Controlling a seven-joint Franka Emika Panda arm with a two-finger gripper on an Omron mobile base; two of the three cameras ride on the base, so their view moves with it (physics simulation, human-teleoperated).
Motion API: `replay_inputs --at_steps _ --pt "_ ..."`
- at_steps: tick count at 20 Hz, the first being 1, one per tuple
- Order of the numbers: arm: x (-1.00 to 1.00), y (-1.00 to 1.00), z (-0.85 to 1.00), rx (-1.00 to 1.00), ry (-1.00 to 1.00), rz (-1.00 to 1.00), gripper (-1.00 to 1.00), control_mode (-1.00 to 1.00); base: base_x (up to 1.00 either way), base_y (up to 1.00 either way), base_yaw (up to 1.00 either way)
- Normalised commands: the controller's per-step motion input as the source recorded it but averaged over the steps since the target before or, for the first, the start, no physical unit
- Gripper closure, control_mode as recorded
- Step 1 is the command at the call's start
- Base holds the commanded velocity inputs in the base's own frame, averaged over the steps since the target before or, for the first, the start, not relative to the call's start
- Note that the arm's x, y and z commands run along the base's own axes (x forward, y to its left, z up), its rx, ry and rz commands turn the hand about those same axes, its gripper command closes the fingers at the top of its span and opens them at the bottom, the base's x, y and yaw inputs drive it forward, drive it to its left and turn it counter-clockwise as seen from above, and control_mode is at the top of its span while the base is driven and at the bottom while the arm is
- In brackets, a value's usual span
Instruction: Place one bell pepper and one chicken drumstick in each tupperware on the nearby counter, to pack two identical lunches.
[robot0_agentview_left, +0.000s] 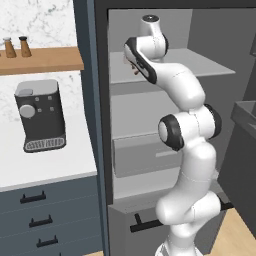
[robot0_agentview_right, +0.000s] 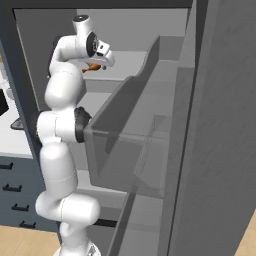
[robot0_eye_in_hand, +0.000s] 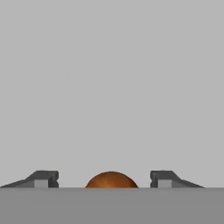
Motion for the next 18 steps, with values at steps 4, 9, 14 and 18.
replay_inputs --at_steps 4,9,14,18 --pt "-0.23 0.05 -0.65 -0.05 0.15 -0.01 1.00 -1.00 0.00 0.00 0.00" --pt "-0.23 0.00 -0.52 -0.02 0.14 -0.01 1.00 -1.00 0.00 0.00 0.00" --pt "-0.30 0.00 -0.44 -0.02 0.10 -0.02 1.00 -1.00 0.00 0.00 0.00" --pt "-0.31 0.00 -0.23 -0.03 0.05 -0.03 1.00 -1.00 0.00 0.00 0.00"
